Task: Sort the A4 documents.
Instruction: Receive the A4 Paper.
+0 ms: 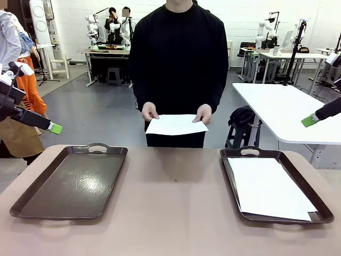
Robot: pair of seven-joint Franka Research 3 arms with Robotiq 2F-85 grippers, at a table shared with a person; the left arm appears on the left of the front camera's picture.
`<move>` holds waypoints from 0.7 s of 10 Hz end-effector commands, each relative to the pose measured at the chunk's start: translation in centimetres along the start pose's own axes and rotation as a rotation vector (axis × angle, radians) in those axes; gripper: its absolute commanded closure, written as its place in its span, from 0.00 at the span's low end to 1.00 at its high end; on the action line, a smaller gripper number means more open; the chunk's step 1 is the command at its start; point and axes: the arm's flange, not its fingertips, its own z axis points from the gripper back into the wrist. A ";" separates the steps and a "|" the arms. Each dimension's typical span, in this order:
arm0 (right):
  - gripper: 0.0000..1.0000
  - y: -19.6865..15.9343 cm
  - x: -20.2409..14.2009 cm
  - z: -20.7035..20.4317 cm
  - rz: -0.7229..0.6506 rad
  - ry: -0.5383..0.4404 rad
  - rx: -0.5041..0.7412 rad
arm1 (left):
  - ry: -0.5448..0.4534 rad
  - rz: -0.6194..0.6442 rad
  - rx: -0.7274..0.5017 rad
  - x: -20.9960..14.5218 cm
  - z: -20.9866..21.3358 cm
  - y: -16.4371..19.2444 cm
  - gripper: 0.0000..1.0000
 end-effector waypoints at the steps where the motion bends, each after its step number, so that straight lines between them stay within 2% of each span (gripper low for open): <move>1: 0.00 0.0 0.1 -0.1 0.003 -0.002 0.005 | -0.009 0.001 -0.011 -0.1 -0.1 0.2 0.00; 7: 0.00 0.0 0.1 -0.1 0.003 -0.002 0.005 | -0.009 0.001 -0.011 -0.1 -0.1 0.2 0.00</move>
